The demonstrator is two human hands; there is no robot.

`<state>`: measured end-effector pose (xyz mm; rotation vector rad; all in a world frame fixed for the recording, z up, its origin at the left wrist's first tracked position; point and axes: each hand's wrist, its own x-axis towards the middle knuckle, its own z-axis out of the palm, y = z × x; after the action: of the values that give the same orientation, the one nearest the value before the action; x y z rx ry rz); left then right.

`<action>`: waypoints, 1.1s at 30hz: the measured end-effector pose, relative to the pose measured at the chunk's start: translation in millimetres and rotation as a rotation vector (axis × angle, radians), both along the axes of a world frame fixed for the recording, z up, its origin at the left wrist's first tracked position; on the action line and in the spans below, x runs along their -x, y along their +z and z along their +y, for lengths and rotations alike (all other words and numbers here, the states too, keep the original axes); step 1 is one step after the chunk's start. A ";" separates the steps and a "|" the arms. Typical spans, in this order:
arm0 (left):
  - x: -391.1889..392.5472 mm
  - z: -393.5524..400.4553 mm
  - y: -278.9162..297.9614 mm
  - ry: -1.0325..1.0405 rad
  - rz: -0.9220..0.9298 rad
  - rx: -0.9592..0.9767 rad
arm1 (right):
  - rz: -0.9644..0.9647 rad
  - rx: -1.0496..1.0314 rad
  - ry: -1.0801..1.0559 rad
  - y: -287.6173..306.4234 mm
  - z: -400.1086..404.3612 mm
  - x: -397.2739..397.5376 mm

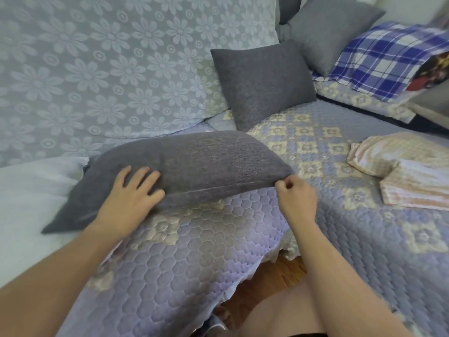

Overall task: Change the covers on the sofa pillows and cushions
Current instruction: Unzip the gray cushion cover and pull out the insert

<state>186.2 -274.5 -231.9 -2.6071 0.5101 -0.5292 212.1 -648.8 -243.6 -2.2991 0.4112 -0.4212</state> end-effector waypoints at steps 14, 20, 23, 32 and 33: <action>81.4 -185.3 -14.3 0.351 0.947 1.691 | 0.108 -0.099 0.135 -1.7 24.8 63.9; 57.0 -225.4 -25.0 0.296 0.640 1.684 | 0.243 -0.824 0.139 5.7 15.2 60.2; 54.4 -236.2 -24.8 0.234 0.530 1.604 | 0.137 -0.698 0.206 -1.3 11.5 63.7; 51.5 -254.6 -14.6 0.187 0.308 1.292 | 0.094 -0.617 0.282 -1.0 3.3 65.0; 52.6 -253.0 -11.8 0.153 0.269 1.226 | 0.095 -0.625 0.296 0.8 1.0 66.0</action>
<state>133.6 -527.5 -243.7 -3.8740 -0.0059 -0.5312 146.1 -647.8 -242.9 -1.7318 0.2021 -0.0211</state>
